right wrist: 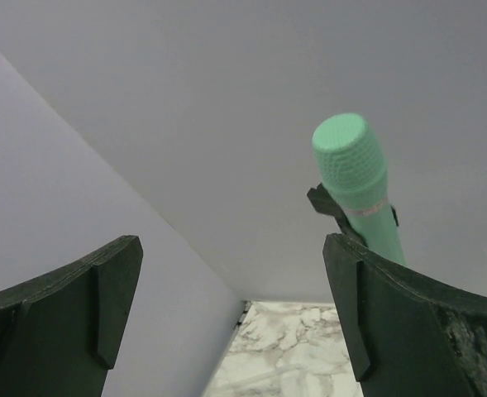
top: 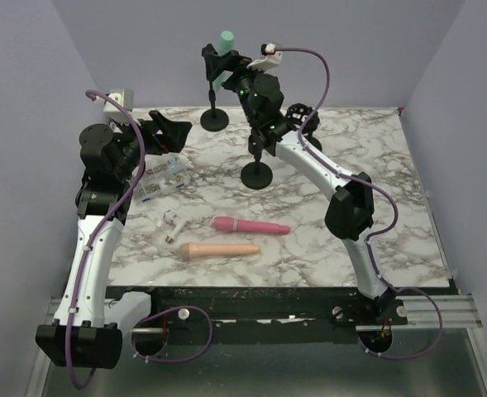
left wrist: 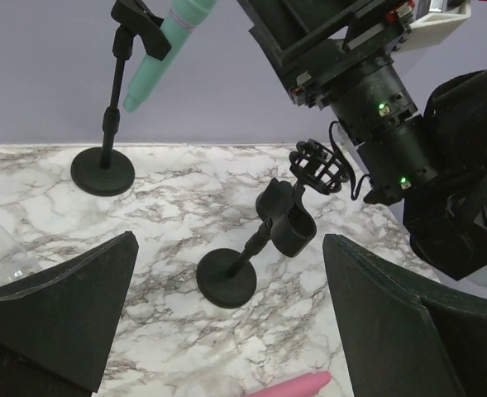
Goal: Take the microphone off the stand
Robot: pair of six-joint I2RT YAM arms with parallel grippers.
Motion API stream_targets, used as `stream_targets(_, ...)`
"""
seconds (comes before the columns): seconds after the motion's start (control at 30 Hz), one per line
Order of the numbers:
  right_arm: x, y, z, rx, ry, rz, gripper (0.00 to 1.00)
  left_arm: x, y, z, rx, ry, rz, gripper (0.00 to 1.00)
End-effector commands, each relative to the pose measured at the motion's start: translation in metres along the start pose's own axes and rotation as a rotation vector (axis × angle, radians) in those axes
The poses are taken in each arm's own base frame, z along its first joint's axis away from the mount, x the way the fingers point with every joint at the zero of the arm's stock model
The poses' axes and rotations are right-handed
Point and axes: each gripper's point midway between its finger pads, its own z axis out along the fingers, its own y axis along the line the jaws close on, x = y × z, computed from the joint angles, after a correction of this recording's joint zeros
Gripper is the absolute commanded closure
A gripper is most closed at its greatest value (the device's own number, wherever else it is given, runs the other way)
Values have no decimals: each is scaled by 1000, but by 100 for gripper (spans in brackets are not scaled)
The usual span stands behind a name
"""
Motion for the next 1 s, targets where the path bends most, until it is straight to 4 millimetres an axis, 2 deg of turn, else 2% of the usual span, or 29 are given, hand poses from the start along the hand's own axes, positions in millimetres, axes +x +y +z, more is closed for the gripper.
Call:
stream_targets(0.0, -23, -14, 13, -87, 27, -14, 0, -2, -6, 1, 42, -5, -12, 2)
stream_targets(0.17, -30, -29, 19, -198, 56, -173, 0, 2, -6, 4, 66, 6, -47, 2)
stream_targets(0.33, -15, -29, 23, -352, 126, -324, 0, 5, -3, 7, 65, 14, -49, 1)
stream_targets(0.5, 0, -42, 26, -409, 132, -468, 0, 10, 2, 11, 55, 28, -52, 1)
stream_targets(0.7, 10, -68, 38, -411, 119, -527, 0, 19, 10, 19, 42, 57, -63, 1)
stream_targets(0.83, -2, -79, 44, -405, 88, -502, 0, 26, 17, 25, 31, 79, -69, 1)
stream_targets(0.97, 3, -82, 42, -407, 117, -492, 0, 32, 17, 30, 46, 108, -88, 2)
